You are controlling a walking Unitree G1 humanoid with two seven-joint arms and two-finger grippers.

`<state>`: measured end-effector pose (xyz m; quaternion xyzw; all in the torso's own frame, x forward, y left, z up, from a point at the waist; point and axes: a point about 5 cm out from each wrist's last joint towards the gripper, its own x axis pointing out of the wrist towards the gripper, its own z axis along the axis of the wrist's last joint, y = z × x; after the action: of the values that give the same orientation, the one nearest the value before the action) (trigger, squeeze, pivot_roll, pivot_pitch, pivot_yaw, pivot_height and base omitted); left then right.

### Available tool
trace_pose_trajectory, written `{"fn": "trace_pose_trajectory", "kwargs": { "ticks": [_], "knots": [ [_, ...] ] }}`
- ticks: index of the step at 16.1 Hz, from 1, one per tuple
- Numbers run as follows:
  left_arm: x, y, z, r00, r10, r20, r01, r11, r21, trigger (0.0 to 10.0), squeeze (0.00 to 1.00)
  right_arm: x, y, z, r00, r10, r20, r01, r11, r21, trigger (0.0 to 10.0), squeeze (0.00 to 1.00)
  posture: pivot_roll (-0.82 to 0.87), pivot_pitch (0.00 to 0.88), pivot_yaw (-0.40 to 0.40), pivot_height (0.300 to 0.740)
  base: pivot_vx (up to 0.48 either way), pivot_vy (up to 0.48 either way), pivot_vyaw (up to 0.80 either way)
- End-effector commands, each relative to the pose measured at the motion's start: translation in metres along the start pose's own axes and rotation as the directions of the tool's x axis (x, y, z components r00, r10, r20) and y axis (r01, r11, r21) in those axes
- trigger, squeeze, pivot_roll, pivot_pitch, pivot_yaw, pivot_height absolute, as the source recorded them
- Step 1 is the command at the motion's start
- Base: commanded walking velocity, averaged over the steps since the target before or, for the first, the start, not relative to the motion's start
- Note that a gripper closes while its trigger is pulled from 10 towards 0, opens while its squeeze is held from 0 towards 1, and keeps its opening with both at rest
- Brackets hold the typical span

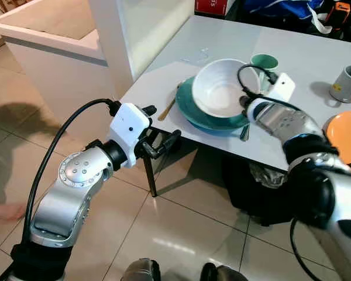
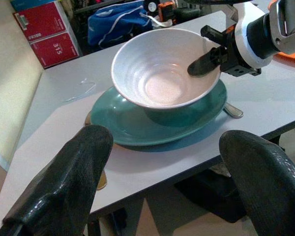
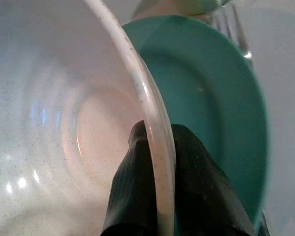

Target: Setting the table

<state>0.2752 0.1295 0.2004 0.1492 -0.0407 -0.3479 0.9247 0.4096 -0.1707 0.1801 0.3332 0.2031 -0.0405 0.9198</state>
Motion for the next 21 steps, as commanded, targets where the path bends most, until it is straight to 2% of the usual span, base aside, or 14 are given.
{"fn": "trace_pose_trajectory", "kwargs": {
  "ticks": [1,5,6,7,9,10,11,16,20,21],
  "knots": [
    [0.001,-0.001,0.002,1.000,-0.009,-0.005,0.009,1.000,0.002,10.0,0.00,-0.001,0.009,0.008,0.999,0.028,0.031,-0.029,0.999,0.029,10.0,0.00,0.14,0.134,0.011,0.740,0.000,0.000,0.00],
    [0.003,-0.002,0.003,0.999,-0.045,-0.012,0.045,0.999,0.007,10.0,0.00,0.001,0.018,0.002,0.999,0.039,0.026,-0.040,0.998,0.046,10.0,0.00,0.15,0.144,0.041,0.740,0.000,0.000,0.00],
    [0.003,-0.003,0.003,0.999,-0.051,-0.013,0.052,0.999,0.009,10.0,0.00,0.002,0.021,0.002,0.999,0.041,0.027,-0.042,0.998,0.049,10.0,0.20,0.15,0.145,0.045,0.740,0.000,0.000,0.00],
    [0.003,-0.004,0.004,0.998,-0.055,-0.010,0.055,0.998,0.009,10.0,0.00,0.002,0.024,0.002,0.998,0.046,0.030,-0.047,0.998,0.051,10.0,0.55,0.15,0.144,0.046,0.740,0.000,0.000,0.00],
    [0.003,-0.005,0.005,0.998,-0.056,-0.007,0.056,0.998,0.009,10.0,0.00,0.002,0.029,0.002,0.997,0.063,0.036,-0.065,0.996,0.054,10.0,0.86,0.15,0.143,0.042,0.740,0.000,0.000,0.00],
    [0.002,-0.005,0.005,0.999,-0.054,-0.007,0.054,0.999,0.009,10.0,0.00,0.002,0.030,0.003,0.997,0.069,0.039,-0.071,0.996,0.052,10.0,0.96,0.15,0.140,0.037,0.740,0.000,0.000,0.00],
    [0.000,-0.004,0.005,0.999,-0.049,-0.007,0.049,0.999,0.009,10.0,0.00,0.001,0.029,0.004,0.997,0.064,0.049,-0.066,0.997,0.040,10.0,1.00,0.15,0.139,0.035,0.740,0.000,0.000,0.00],
    [0.000,0.000,0.005,0.999,-0.033,-0.006,0.033,0.999,0.009,10.0,0.00,0.002,0.028,0.002,0.998,0.039,0.051,-0.041,0.999,0.032,10.0,1.00,0.15,0.134,0.027,0.740,0.000,0.000,0.00],
    [0.001,0.003,0.006,0.999,-0.032,-0.006,0.032,0.999,0.015,10.0,0.00,0.002,0.029,0.006,0.993,0.054,0.107,-0.052,0.999,-0.017,10.0,1.00,0.15,0.135,0.032,0.740,0.000,0.000,0.00],
    [0.002,0.006,0.006,1.000,-0.015,-0.006,0.015,1.000,0.024,10.0,0.00,-0.002,0.028,0.025,0.969,0.076,0.235,-0.054,0.994,-0.099,10.0,0.00,0.15,0.133,0.032,0.740,0.000,0.000,0.00]
  ]
}}
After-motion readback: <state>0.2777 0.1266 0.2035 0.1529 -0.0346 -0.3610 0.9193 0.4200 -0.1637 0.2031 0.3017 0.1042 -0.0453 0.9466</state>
